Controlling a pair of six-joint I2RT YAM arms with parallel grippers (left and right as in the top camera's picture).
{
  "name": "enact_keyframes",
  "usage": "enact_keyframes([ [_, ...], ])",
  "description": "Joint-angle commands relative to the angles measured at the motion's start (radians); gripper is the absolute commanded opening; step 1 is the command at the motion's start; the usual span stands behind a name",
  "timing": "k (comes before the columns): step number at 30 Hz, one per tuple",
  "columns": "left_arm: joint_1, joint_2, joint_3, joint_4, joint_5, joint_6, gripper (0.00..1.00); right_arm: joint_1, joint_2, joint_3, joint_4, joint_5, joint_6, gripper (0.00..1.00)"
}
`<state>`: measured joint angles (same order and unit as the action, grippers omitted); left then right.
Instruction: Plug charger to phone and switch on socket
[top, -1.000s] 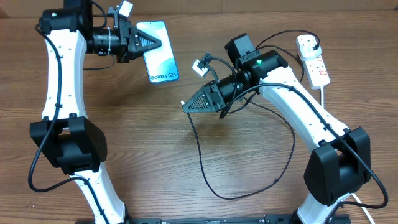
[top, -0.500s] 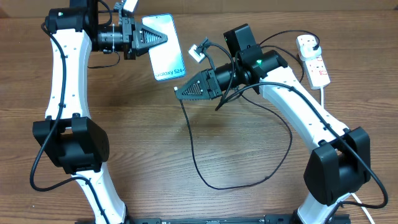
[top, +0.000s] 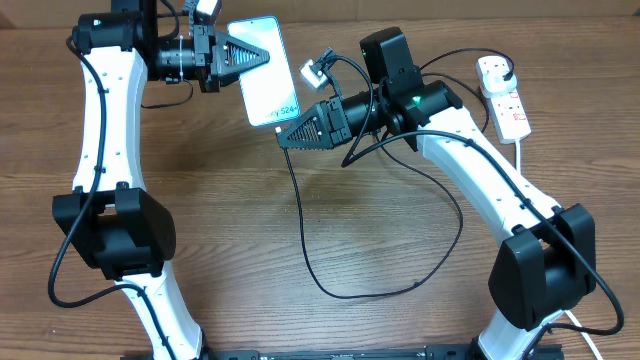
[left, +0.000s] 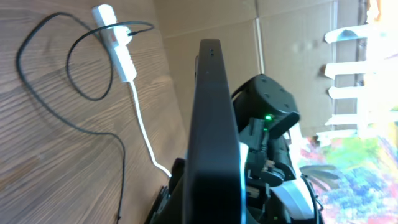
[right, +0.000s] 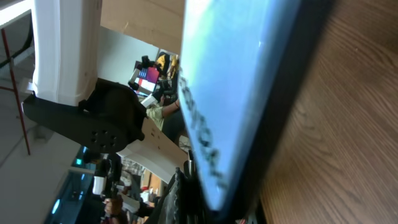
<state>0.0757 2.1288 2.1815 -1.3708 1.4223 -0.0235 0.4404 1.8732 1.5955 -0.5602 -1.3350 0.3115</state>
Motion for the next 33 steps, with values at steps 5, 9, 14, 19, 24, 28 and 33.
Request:
enact_keyframes([
  [5, -0.005, -0.006, 0.014, 0.007, 0.101, -0.006, 0.04, 0.003, 0.003, -0.020, 0.018, -0.011, 0.035, 0.04],
  [9, -0.005, -0.006, 0.014, 0.007, 0.101, -0.006, 0.05, 0.003, 0.003, -0.020, 0.050, -0.014, 0.061, 0.04],
  [14, -0.005, -0.006, 0.014, 0.007, 0.086, -0.006, 0.04, 0.003, 0.003, -0.020, 0.111, -0.054, 0.085, 0.04],
  [19, -0.005, -0.006, 0.014, 0.007, 0.086, -0.006, 0.04, 0.002, 0.003, -0.020, 0.126, -0.065, 0.089, 0.04],
  [24, -0.005, -0.006, 0.014, 0.006, 0.091, -0.007, 0.04, 0.002, 0.003, -0.020, 0.126, -0.061, 0.089, 0.04],
  [28, -0.008, -0.006, 0.014, 0.006, 0.100, -0.011, 0.04, 0.002, 0.003, -0.020, 0.126, -0.053, 0.090, 0.04],
  [33, -0.009, -0.006, 0.014, 0.005, 0.101, -0.011, 0.04, 0.000, 0.003, -0.020, 0.135, -0.039, 0.109, 0.04],
])
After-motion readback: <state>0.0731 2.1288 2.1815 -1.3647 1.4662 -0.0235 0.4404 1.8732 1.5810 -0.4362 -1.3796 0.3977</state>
